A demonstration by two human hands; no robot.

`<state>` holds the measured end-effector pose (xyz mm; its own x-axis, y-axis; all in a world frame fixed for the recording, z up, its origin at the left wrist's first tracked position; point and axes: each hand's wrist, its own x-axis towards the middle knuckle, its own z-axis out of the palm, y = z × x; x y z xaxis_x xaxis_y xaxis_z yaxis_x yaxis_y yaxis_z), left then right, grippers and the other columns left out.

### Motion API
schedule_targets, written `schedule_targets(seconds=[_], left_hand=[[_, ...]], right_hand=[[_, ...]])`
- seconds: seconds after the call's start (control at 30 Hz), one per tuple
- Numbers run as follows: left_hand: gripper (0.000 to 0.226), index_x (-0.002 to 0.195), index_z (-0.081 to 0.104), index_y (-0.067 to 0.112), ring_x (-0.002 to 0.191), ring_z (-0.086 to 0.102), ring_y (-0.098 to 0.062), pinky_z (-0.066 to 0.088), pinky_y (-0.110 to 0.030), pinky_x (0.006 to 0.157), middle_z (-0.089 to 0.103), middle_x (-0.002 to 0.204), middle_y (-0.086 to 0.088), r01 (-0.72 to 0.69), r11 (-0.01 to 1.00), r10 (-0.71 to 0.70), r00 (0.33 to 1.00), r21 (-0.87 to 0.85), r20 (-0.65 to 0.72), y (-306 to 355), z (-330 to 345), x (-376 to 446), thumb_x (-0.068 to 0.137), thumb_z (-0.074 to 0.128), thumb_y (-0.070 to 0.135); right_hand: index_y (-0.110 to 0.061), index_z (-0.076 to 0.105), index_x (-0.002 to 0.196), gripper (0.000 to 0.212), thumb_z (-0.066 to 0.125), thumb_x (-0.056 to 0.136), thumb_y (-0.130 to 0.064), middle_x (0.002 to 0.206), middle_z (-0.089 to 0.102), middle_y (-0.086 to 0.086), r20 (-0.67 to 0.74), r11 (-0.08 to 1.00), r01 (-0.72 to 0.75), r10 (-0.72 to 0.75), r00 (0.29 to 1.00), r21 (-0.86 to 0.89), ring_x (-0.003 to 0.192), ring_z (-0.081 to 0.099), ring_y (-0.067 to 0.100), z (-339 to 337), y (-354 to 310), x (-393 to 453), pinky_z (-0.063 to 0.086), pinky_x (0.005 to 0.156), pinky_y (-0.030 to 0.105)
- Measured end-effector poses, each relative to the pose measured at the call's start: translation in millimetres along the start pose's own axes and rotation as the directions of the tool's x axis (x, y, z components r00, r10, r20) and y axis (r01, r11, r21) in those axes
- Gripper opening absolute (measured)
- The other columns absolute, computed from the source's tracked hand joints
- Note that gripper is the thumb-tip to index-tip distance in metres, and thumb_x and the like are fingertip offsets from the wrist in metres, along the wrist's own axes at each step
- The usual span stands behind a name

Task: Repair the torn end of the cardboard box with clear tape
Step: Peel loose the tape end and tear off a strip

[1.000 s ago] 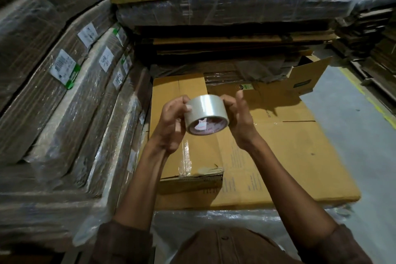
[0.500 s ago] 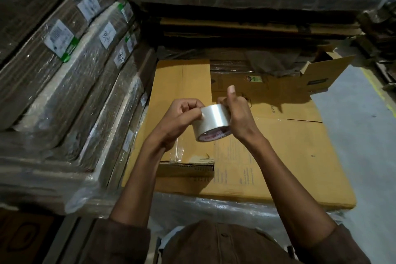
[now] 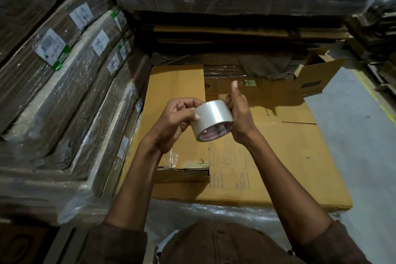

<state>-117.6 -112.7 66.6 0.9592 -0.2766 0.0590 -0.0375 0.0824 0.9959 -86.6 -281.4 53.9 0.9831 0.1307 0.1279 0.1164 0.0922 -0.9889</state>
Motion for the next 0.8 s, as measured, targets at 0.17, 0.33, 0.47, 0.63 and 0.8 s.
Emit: schedule_targets(seconds=[0.17,0.33,0.47,0.63,0.8], left_hand=[[0.017,0.077,0.064,0.005,0.065,0.045,-0.010,0.030,-0.026,0.055,0.057,0.068,0.002,0.005,0.999,-0.001,0.997,0.046,-0.083,3.8,-2.3,5.1,0.071,0.049,0.011],[0.022,0.076,0.068,0.009,0.062,0.045,-0.008,0.033,-0.018,0.050,0.058,0.069,0.001,-0.023,1.000,0.024,0.997,0.015,-0.077,9.7,-7.7,4.8,0.069,0.047,0.008],[0.023,0.086,0.070,0.007,0.064,0.048,-0.006,0.034,-0.017,0.052,0.061,0.072,0.002,-0.034,0.999,0.035,0.998,0.016,-0.048,13.0,-16.2,2.8,0.075,0.049,0.008],[0.029,0.097,0.068,0.000,0.074,0.052,-0.014,0.037,-0.024,0.059,0.062,0.082,-0.007,-0.027,1.000,0.027,0.999,-0.011,-0.019,15.1,-29.9,0.1,0.074,0.052,0.007],[0.021,0.082,0.069,0.012,0.073,0.050,-0.017,0.035,-0.030,0.059,0.060,0.076,-0.003,-0.020,0.999,0.021,0.999,0.029,-0.040,18.8,-36.0,-3.1,0.069,0.064,0.028]], right_hand=[[-0.014,0.041,0.055,0.059,0.027,0.100,-0.050,0.053,0.038,-0.008,0.001,1.000,0.023,-0.023,1.000,-0.011,0.052,0.038,0.018,8.8,-1.0,3.7,0.025,0.051,0.029],[0.000,0.056,0.075,0.066,0.029,0.099,-0.055,0.062,0.037,0.005,-0.040,0.999,-0.006,0.008,0.999,0.051,0.065,0.036,0.028,14.3,0.0,9.6,0.025,0.057,0.032],[-0.014,0.051,0.060,0.062,0.033,0.097,-0.060,0.058,0.041,0.001,-0.045,0.989,-0.059,0.066,0.997,0.136,0.055,0.041,0.021,22.4,0.9,13.4,0.028,0.053,0.030],[-0.015,0.048,0.059,0.061,0.035,0.099,-0.059,0.057,0.039,-0.001,-0.033,0.972,-0.085,0.094,0.995,0.218,0.053,0.040,0.016,31.6,0.7,15.4,0.028,0.051,0.029],[0.007,0.052,0.070,0.072,0.030,0.098,-0.056,0.067,0.041,0.015,-0.033,1.000,0.021,-0.020,0.999,0.016,0.064,0.041,0.029,42.1,-7.8,14.2,0.030,0.058,0.036]])
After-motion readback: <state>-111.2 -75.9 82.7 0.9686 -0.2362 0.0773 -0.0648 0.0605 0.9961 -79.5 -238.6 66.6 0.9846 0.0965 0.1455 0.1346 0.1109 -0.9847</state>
